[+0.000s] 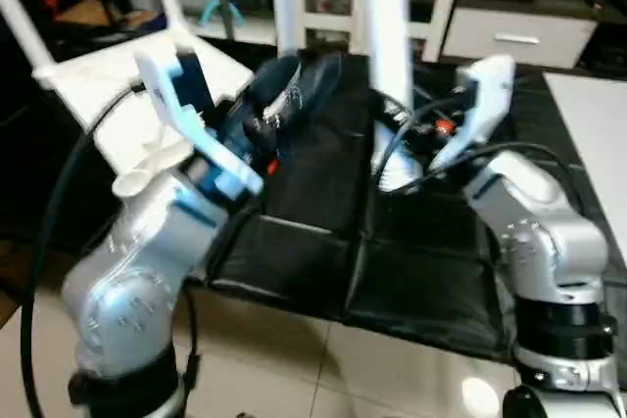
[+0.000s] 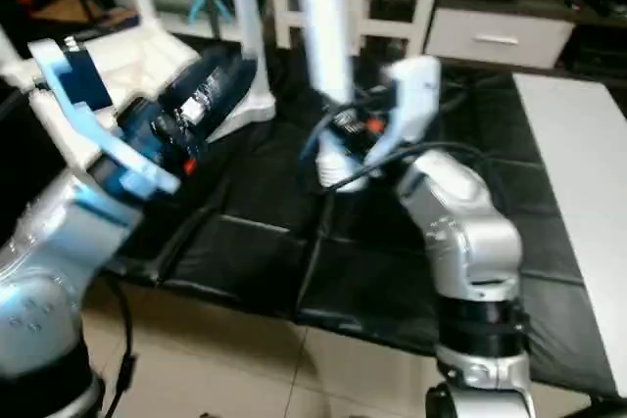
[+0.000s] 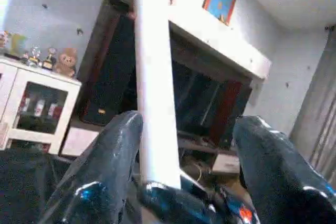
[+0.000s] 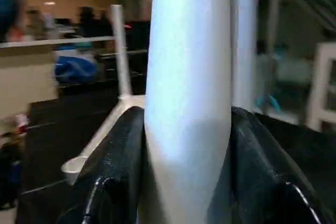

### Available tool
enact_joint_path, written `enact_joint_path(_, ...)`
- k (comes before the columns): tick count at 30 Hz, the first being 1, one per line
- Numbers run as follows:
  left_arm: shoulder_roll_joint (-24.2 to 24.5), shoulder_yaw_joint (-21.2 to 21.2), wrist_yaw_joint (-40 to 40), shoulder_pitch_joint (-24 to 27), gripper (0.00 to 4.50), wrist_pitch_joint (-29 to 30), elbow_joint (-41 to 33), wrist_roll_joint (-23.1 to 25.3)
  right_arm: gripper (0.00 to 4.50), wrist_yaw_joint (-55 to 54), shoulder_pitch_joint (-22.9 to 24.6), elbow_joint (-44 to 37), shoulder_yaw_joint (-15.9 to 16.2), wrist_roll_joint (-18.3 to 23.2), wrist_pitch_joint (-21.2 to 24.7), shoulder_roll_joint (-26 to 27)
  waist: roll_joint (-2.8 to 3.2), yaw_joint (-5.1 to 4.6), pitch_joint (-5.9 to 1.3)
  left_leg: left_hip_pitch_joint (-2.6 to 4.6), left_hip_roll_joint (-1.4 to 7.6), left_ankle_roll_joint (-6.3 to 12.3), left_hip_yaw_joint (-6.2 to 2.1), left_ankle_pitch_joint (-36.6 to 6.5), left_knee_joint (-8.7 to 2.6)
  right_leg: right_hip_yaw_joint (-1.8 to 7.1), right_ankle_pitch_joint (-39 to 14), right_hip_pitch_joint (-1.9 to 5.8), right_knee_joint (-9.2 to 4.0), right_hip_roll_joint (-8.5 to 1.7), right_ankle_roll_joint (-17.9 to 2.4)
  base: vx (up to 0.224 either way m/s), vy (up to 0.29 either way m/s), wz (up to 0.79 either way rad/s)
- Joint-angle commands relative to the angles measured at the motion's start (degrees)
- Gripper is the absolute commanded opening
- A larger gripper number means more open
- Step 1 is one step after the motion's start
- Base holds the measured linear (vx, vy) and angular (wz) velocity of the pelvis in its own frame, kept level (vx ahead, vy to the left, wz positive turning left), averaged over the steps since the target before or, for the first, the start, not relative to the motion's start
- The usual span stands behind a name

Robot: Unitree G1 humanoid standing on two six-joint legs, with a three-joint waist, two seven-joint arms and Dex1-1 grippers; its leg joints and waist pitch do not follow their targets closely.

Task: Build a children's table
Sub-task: Pick table leg

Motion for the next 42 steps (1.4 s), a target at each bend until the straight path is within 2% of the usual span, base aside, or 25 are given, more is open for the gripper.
enact_joint_path(1,2.78,-0.08,-1.78,-1.09,3.53,4.86,0.77,-0.60,1.82,2.80,0.43,-1.91,3.07,-2.00,-3.62,-1.37,-0.57,0.21,-3.52,0.42,2.70,0.86,-1.34,-8.09,-4.83,2.81,-17.71,2.54,-4.32,-3.88,-7.64,0.000,0.000,0.00)
enact_joint_path(2,3.56,0.16,-1.73,-1.34,3.56,6.03,0.96,-0.68,1.82,3.41,0.65,-2.34,3.42,-2.20,-4.15,-1.27,-0.48,0.15,-3.50,0.34,2.67,0.82,-1.37,-7.97,-4.86,2.84,-17.36,2.57,-4.23,-3.87,-7.61,0.000,0.000,0.00)
enact_joint_path(3,3.21,1.90,0.74,-2.28,3.69,6.66,1.79,-3.31,1.82,3.91,1.02,-2.81,3.70,-2.56,-5.04,-1.33,-0.73,0.21,-3.57,0.38,2.61,0.69,-1.22,-7.28,-4.67,2.98,-16.00,2.62,-4.11,-4.04,-8.15,0.000,0.000,0.00)
enact_joint_path(4,3.21,1.90,0.74,-2.28,3.83,6.66,1.79,-3.31,1.82,3.91,1.02,-2.81,3.70,-2.56,-5.04,-1.33,-0.69,0.28,-3.57,0.28,2.52,0.82,-1.21,-6.98,-4.66,3.00,-15.56,2.70,-4.20,-4.04,-8.49,0.000,0.000,0.00)
enact_joint_path(5,2.83,3.17,2.69,-2.99,3.83,6.92,2.39,-5.33,1.82,4.17,1.29,-3.09,3.86,-2.77,-5.65,-1.40,-0.70,0.34,-3.62,0.23,2.58,0.93,-1.25,-6.58,-4.69,3.01,-14.88,2.81,-4.16,-4.09,-8.73,0.000,0.000,0.00)
enact_joint_path(6,2.30,5.57,7.05,-4.47,3.93,7.37,4.21,-8.17,1.82,5.13,1.52,-3.17,4.92,-3.54,-7.24,-2.30,-1.32,0.34,-3.63,0.06,2.57,0.92,-1.13,-6.18,-4.58,3.00,-13.69,2.92,-3.98,-4.03,-9.21,0.000,0.000,0.00)
enact_joint_path(7,2.30,5.57,7.05,-4.47,3.97,7.37,4.21,-8.17,1.82,5.13,1.52,-3.17,4.92,-3.54,-7.24,-2.30,-1.02,0.62,-3.66,0.19,2.46,0.97,-1.17,-6.12,-4.50,2.99,-13.70,2.92,-3.95,-4.05,-9.28,0.000,0.000,0.00)
enact_joint_path(8,3.01,5.97,7.50,-5.09,4.05,7.55,4.84,-9.14,1.82,6.60,1.50,-2.89,6.44,-4.35,-8.54,-3.50,-0.96,0.64,-3.67,0.10,2.44,1.23,-1.19,-5.94,-4.48,2.98,-13.68,2.98,-3.94,-4.05,-9.20,0.000,0.000,0.00)
enact_joint_path(9,3.28,6.01,7.26,-5.31,4.17,7.46,4.88,-9.38,1.82,7.24,1.53,-2.73,7.18,-4.77,-9.09,-4.08,-1.06,0.73,-3.71,0.01,2.47,1.61,-1.22,-5.31,-4.44,2.93,-13.56,3.03,-3.92,-4.05,-8.70,0.000,0.000,0.00)
enact_joint_path(12,3.72,6.02,6.04,-6.06,4.37,7.54,4.40,-10.59,1.82,9.02,1.68,-2.03,9.44,-6.22,-10.86,-5.83,-1.03,0.87,-3.76,0.08,2.58,1.94,-1.19,-4.67,-4.35,2.93,-13.63,2.93,-3.85,-4.12,-8.84,0.000,0.000,0.00)
enact_joint_path(13,3.74,6.13,5.71,-6.34,4.37,8.34,4.03,-11.95,1.82,10.00,1.69,-1.78,10.38,-7.07,-11.65,-6.56,-1.45,0.84,-3.64,0.03,2.60,2.20,-1.10,-4.95,-4.38,3.02,-14.08,2.90,-4.00,-4.10,-8.79,0.000,0.000,0.00)
enact_joint_path(14,3.29,6.50,6.74,-6.39,4.37,9.49,3.77,-15.17,1.82,11.71,1.91,-1.50,12.18,-9.23,-13.52,-8.31,-1.37,0.96,-3.69,0.03,2.59,1.97,-1.14,-5.03,-4.32,2.98,-14.38,2.99,-3.74,-4.22,-8.92,0.000,0.000,0.00)
enact_joint_path(15,3.28,6.55,7.04,-6.37,4.37,9.70,3.74,-15.74,1.82,12.03,1.96,-1.42,12.50,-9.69,-14.04,-8.65,-1.32,1.14,-3.55,0.07,2.71,1.67,-1.11,-5.61,-4.37,3.02,-15.23,2.88,-3.91,-4.19,-8.88,0.000,0.000,0.00)
enact_joint_path(20,4.35,5.51,8.81,-4.87,4.37,10.28,3.57,-14.99,1.82,12.80,1.87,-0.52,12.59,-10.40,-15.78,-10.16,-1.39,1.09,-3.58,0.17,2.67,1.91,-1.17,-5.96,-4.40,3.00,-15.85,2.86,-3.98,-4.07,-8.20,0.000,0.000,0.00)
enact_joint_path(21,4.68,5.07,8.66,-4.77,4.37,9.44,3.49,-13.41,1.82,12.90,1.57,-0.29,12.68,-10.41,-15.97,-10.47,-1.62,1.11,-3.61,0.14,2.68,2.00,-1.16,-5.60,-4.38,3.02,-15.36,2.92,-3.96,-4.06,-8.27,0.000,0.000,0.00)
enact_joint_path(23,4.73,4.98,8.82,-4.76,4.37,9.05,3.57,-12.78,1.82,12.92,1.46,-0.14,12.74,-10.45,-16.10,-10.54,-1.45,1.15,-3.57,0.21,2.75,2.04,-1.20,-5.50,-4.42,3.00,-15.11,2.82,-3.91,-4.04,-8.36,0.000,0.000,0.00)
enact_joint_path(25,5.04,4.95,9.74,-4.97,4.37,7.73,4.03,-11.21,1.82,12.93,1.23,0.34,13.06,-10.76,-16.63,-10.69,-1.59,1.09,-3.62,0.14,2.75,2.07,-1.22,-5.39,-4.38,3.01,-14.59,2.95,-3.87,-4.09,-8.34,0.000,0.000,0.00)
enact_joint_path(26,5.09,4.95,9.83,-5.00,4.20,7.61,4.07,-11.11,1.82,12.93,1.21,0.39,13.09,-10.79,-16.69,-10.70,-1.60,1.11,-3.64,0.10,2.74,2.06,-1.24,-5.25,-4.35,3.01,-14.31,3.01,-3.79,-4.12,-8.40,0.000,0.000,0.00)
enact_joint_path(31,4.89,5.22,11.26,-5.04,3.89,6.80,4.60,-11.80,1.82,12.52,1.61,1.02,13.88,-12.21,-16.88,-10.52,-1.78,1.09,-3.67,0.13,2.76,2.19,-1.21,-4.44,-4.28,3.02,-12.55,3.03,-3.59,-4.08,-9.27,0.000,0.000,0.00)
enact_joint_path(33,4.85,4.61,11.18,-4.81,3.64,6.83,4.57,-11.58,1.82,12.75,1.68,1.24,14.28,-12.32,-16.91,-10.76,-1.54,1.09,-3.63,0.15,2.78,2.18,-1.21,-4.55,-4.27,3.01,-12.51,3.00,-3.61,-4.10,-9.56,0.000,0.000,0.00)
enact_joint_path(42,2.66,4.82,13.85,-5.98,3.03,4.87,6.05,-12.46,1.82,11.03,0.93,1.54,13.92,-12.80,-16.39,-9.84,-1.58,1.08,-3.64,0.13,2.71,2.01,-1.19,-4.95,-4.23,3.02,-12.33,3.11,-3.65,-4.06,-9.62,0.000,0.000,0.00)
